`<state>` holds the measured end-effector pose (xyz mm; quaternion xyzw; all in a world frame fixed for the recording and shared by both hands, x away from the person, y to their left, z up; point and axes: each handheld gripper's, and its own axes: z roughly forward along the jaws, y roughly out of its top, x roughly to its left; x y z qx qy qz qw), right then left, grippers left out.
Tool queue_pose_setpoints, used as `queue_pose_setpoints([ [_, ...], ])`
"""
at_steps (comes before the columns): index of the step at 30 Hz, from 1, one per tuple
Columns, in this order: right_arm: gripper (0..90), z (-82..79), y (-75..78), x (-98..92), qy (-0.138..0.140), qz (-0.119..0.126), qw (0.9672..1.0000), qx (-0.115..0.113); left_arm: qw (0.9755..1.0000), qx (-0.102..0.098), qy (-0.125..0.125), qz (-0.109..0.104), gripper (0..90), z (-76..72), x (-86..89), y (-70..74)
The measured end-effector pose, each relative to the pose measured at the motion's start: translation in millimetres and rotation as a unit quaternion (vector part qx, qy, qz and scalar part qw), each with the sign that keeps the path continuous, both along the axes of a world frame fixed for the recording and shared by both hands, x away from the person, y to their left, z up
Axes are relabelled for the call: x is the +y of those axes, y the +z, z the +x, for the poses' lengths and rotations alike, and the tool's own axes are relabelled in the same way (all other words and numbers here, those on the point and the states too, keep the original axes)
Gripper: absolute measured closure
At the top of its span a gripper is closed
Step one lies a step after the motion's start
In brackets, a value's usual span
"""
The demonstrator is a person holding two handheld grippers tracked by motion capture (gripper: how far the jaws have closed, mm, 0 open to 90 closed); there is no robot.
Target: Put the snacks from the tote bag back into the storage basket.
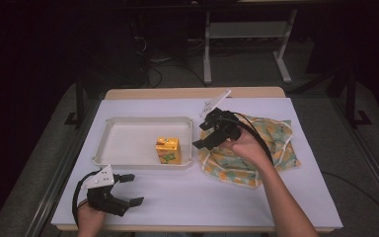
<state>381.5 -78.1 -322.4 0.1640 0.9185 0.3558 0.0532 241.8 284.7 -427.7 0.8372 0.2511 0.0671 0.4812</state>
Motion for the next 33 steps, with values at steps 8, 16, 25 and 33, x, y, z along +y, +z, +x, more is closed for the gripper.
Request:
queue_pose_setpoints([
  [8,27.3,-4.9,-2.8,-14.5,-0.022,0.011,0.9996,0.01,1.0,0.001,0.003,0.0,13.2,0.0,-0.5,-0.2],
  [16,27.3,-12.8,-8.3,-31.3,-0.035,0.018,0.9991,0.015,1.0,0.0,0.004,0.001,13.2,0.2,-0.6,-0.5],
  [25,27.9,-19.0,-16.0,-52.3,-0.057,0.025,0.9978,0.023,1.0,0.0,0.005,0.001,13.2,0.3,-1.1,-0.6],
  [33,28.1,-26.0,-20.3,-67.2,-0.07,0.032,0.9967,0.025,1.0,0.001,0.007,0.001,13.2,0.4,-1.0,-0.7],
])
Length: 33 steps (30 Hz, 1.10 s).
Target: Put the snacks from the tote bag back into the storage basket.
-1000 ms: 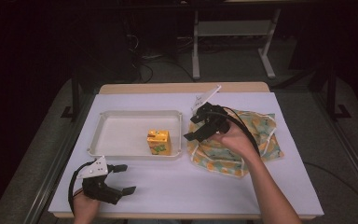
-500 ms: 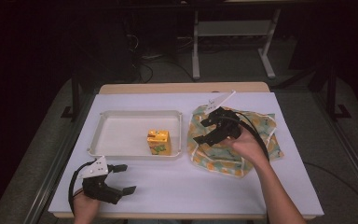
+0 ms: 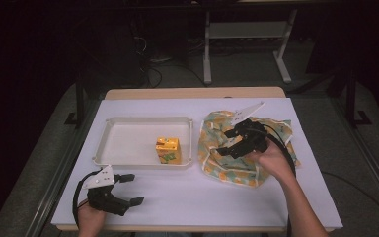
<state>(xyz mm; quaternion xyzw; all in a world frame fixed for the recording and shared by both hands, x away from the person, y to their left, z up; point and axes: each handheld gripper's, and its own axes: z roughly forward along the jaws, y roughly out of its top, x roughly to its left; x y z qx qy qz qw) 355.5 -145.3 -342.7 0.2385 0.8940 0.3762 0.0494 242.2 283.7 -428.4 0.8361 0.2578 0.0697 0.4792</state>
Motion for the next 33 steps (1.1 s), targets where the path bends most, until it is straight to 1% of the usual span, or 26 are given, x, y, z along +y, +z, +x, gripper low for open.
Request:
queue_pose_setpoints([
  [3,28.1,-3.8,-2.9,-5.0,-0.003,0.001,1.0,-0.002,1.0,-0.001,0.0,-0.002,13.2,0.0,-0.2,-0.3],
  [8,28.0,-10.4,-6.5,-13.4,-0.011,0.003,0.9999,0.003,1.0,-0.001,0.001,-0.001,13.2,0.3,-0.2,-0.4],
  [13,27.8,-16.7,-11.8,-25.7,-0.016,0.006,0.9998,0.002,1.0,-0.001,0.001,0.001,13.2,0.6,0.2,-0.4],
  [14,27.5,-18.1,-12.5,-28.3,-0.021,0.004,0.9998,0.005,1.0,0.001,0.001,0.002,13.2,0.5,0.3,-0.4],
  [16,27.6,-20.8,-14.6,-33.7,-0.022,0.008,0.9997,0.001,1.0,0.001,0.002,0.001,13.2,0.6,0.3,-0.7],
  [17,27.6,-22.7,-15.3,-35.8,-0.026,0.007,0.9996,0.004,1.0,0.002,0.002,0.001,13.2,0.6,0.3,-0.7],
  [23,27.6,-30.4,-22.3,-47.1,-0.031,0.009,0.9994,0.006,1.0,0.004,0.003,0.001,13.2,0.6,-0.3,-0.9],
  [33,27.6,-39.6,-36.5,-58.9,-0.044,0.015,0.9988,0.015,1.0,0.002,0.004,0.001,13.2,0.4,0.2,-0.5],
])
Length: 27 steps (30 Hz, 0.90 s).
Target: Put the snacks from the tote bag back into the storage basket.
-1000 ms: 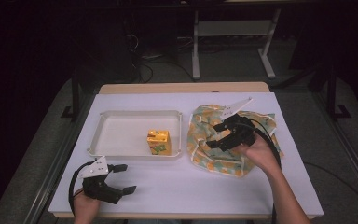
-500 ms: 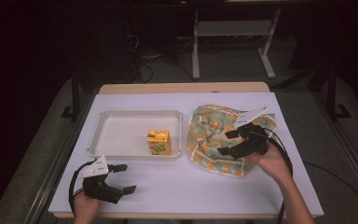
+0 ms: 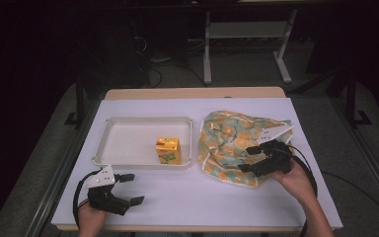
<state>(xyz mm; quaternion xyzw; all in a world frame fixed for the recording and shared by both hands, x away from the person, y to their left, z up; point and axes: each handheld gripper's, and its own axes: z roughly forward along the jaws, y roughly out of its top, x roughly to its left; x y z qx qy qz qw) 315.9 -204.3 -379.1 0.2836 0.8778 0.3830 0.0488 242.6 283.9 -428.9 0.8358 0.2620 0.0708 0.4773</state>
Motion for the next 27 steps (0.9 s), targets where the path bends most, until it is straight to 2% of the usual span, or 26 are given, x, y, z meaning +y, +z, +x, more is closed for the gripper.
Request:
queue_pose_setpoints([
  [9,27.2,-14.9,-9.9,-9.2,-0.011,0.003,0.9999,-0.011,1.0,0.001,0.002,-0.001,13.2,-0.9,-0.2,0.2],
  [13,26.9,-20.8,-15.0,-16.3,-0.023,0.018,0.9995,-0.014,1.0,0.0,-0.001,-0.002,13.2,-1.0,-0.7,0.1],
  [17,26.2,-30.2,-21.9,-21.0,-0.04,0.018,0.9989,-0.016,1.0,0.002,0.001,-0.006,13.2,-1.3,-1.3,-0.1],
  [21,24.0,-43.4,-32.5,-28.6,-0.05,0.036,0.9979,-0.022,1.0,0.003,0.002,-0.006,13.2,-0.6,-1.7,0.4],
  [24,24.7,-53.3,-38.9,-34.8,-0.058,0.048,0.9966,-0.034,1.0,0.003,0.0,-0.006,13.2,-1.0,-2.9,0.5],
  [27,24.6,-60.1,-40.5,-39.4,-0.067,0.064,0.9953,-0.029,1.0,0.001,-0.003,-0.003,13.2,-0.1,-3.6,0.2],
])
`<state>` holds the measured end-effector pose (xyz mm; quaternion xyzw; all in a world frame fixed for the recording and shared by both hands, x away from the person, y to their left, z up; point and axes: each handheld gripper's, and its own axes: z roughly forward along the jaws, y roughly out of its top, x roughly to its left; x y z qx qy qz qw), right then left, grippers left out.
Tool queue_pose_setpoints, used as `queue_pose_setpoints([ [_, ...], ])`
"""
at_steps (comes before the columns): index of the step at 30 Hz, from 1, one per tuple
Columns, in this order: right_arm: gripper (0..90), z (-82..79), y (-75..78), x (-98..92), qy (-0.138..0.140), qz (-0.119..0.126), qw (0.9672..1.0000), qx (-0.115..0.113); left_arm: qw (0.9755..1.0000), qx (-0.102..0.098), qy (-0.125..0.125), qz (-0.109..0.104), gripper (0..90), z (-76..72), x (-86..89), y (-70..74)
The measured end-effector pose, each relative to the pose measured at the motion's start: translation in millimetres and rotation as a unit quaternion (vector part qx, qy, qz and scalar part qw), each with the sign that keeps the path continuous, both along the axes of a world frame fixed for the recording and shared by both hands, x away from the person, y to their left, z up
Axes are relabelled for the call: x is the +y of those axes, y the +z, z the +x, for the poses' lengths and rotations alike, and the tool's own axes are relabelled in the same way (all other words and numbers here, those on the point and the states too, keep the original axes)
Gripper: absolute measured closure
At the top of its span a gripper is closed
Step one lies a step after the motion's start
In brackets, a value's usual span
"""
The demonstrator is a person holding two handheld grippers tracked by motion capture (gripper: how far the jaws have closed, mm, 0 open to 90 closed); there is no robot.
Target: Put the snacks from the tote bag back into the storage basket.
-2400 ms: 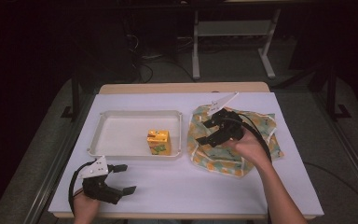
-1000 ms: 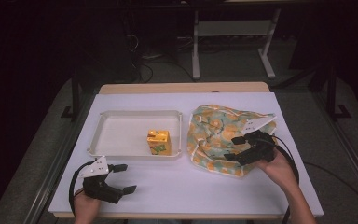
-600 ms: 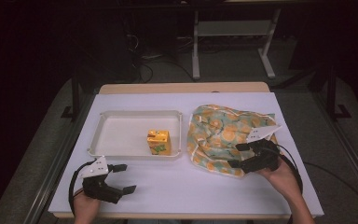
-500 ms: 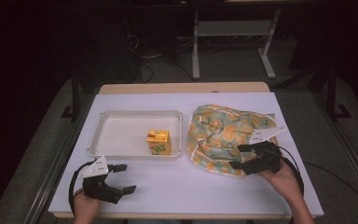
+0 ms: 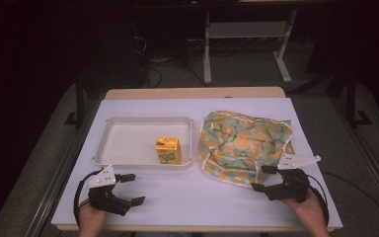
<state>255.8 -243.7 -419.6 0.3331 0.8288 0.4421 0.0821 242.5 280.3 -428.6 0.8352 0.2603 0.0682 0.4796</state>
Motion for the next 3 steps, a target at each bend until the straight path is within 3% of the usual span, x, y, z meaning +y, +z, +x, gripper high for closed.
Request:
queue_pose_setpoints([
  [3,23.2,-3.6,-0.1,1.2,-0.006,-0.012,0.9998,-0.014,1.0,0.003,0.0,-0.001,13.2,0.3,-0.6,-0.1],
])
